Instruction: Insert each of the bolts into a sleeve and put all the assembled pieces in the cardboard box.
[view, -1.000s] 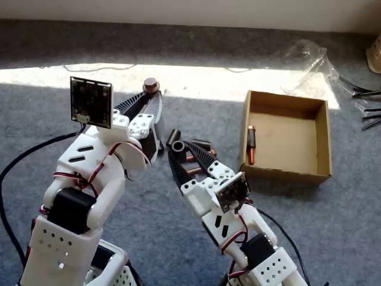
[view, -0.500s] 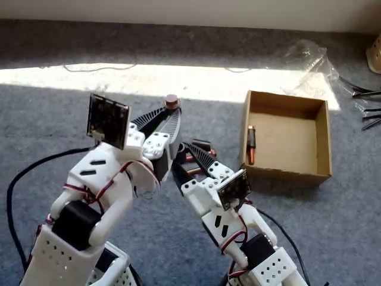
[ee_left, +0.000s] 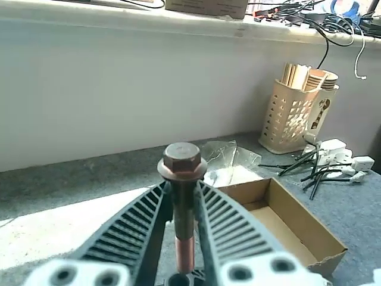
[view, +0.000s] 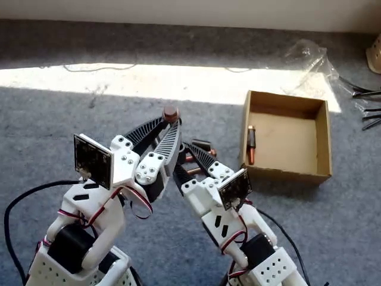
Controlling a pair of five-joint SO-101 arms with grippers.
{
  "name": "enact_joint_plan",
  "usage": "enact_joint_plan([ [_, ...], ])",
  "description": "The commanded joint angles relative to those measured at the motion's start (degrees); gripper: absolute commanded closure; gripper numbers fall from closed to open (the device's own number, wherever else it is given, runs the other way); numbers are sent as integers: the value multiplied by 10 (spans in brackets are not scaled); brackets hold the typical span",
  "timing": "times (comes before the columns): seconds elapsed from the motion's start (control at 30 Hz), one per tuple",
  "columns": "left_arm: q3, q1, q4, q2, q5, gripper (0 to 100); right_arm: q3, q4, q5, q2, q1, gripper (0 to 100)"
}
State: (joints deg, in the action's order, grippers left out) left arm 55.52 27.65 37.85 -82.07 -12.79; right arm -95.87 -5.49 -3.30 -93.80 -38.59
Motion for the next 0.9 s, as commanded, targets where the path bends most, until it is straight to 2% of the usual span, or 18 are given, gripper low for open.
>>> enact_joint_plan([
  [0.0, -7, 13, -18, 10, 5, 996, -73, -1, 4, -3, -3, 994],
  [0.2, -7, 9, -16, 15, 5, 996, -73, -1, 0, -3, -3, 994],
  [0.33, -7, 9, -16, 15, 5, 996, -73, -1, -47, -4, -3, 994],
  [0.6, 20, 8, -18, 11, 6, 996, -73, -1, -51, -3, -3, 994],
  [0.87, 24, -30, -18, 12, 5, 996, -74, -3, -51, -2, -3, 994],
])
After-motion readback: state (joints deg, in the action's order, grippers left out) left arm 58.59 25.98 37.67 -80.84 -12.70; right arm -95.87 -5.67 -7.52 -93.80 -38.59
